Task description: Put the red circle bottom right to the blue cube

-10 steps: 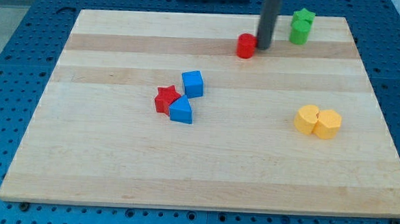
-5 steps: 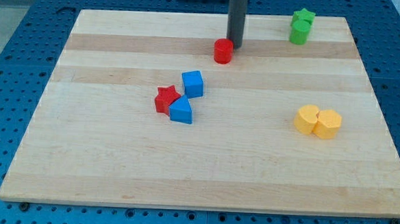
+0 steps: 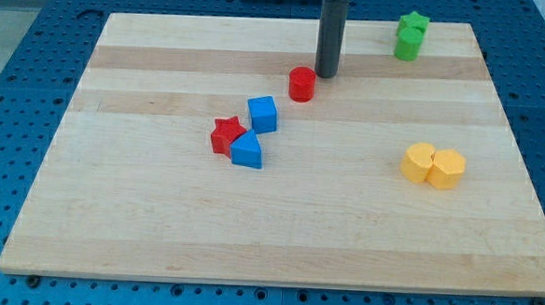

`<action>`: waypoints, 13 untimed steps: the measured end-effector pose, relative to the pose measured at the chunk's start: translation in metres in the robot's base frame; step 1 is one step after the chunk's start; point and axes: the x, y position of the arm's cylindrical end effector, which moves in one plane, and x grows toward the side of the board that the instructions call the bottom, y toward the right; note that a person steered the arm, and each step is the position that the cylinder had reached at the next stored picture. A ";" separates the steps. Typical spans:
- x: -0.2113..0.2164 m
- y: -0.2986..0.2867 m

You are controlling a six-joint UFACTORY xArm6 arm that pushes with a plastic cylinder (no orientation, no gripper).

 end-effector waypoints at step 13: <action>0.079 -0.020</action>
